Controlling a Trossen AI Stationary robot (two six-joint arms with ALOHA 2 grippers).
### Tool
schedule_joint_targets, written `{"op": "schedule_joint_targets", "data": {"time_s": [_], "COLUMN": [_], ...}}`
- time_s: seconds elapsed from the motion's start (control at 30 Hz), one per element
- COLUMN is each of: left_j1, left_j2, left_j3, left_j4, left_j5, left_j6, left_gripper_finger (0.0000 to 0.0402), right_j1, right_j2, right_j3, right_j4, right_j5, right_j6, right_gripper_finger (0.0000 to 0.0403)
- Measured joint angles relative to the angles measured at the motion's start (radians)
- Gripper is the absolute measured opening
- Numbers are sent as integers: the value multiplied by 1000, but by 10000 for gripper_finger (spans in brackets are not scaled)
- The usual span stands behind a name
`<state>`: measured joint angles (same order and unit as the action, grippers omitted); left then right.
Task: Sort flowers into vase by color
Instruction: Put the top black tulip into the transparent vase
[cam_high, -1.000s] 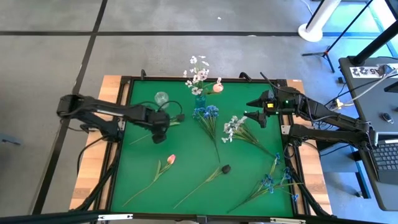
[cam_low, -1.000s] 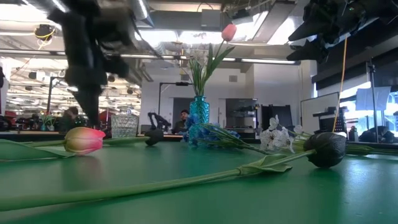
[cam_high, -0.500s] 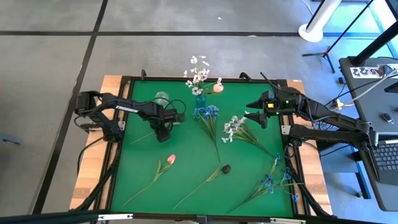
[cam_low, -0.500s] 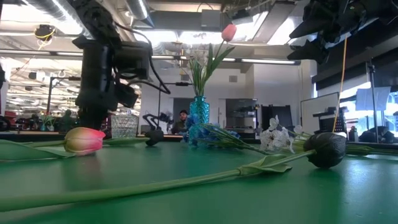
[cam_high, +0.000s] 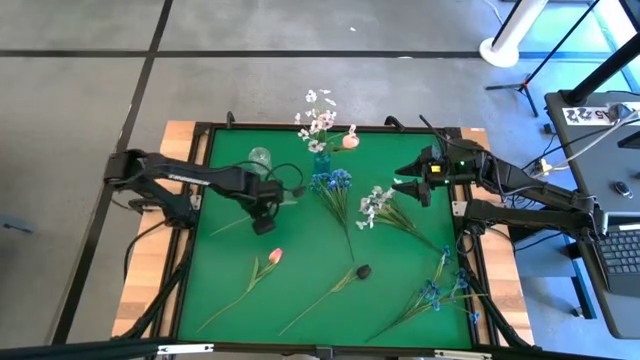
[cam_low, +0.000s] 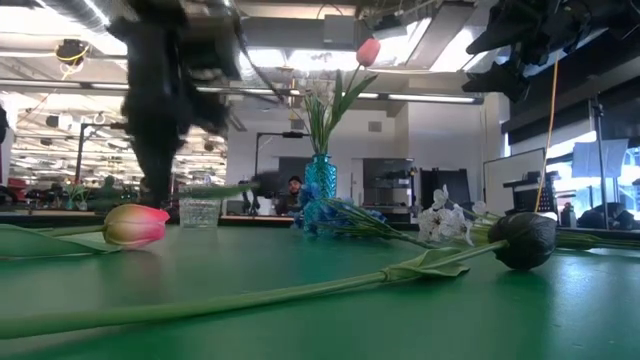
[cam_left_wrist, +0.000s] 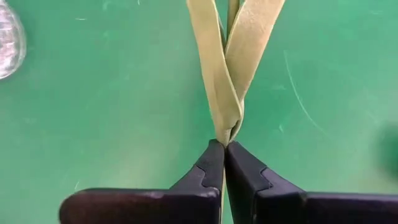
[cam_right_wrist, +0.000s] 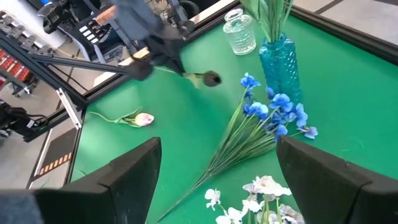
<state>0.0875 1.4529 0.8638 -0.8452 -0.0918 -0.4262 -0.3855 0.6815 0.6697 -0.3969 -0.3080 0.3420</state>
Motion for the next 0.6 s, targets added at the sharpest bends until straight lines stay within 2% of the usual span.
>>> {"op": "schedule_joint_targets", "data": {"time_s": [0.1, 0.2, 0.33, 0.47, 0.6], "left_j1": [-38, -76, -118, -126, -76], "left_j2": [-103, -243, -419, -535, -613], "left_j3": [22, 32, 33, 17, -49], "left_j4": [-26, -32, 69, 300, 610], "left_j5": [-25, -103, -226, -324, -367], "left_j6": [-35, -68, -36, 104, 293], "left_gripper_finger": [2, 1, 1, 0, 0], "right_j1": [0, 0, 0, -1, -1], "right_j2": [0, 0, 0, 0, 1], "right_j3": [0, 0, 0, 0, 0], "right_j4": [0, -1, -1, 3, 5], "right_j5": [0, 0, 0, 0, 0], "right_j6": [2, 2, 2, -2, -5], "right_gripper_finger": [317, 317, 317, 317, 317]}}
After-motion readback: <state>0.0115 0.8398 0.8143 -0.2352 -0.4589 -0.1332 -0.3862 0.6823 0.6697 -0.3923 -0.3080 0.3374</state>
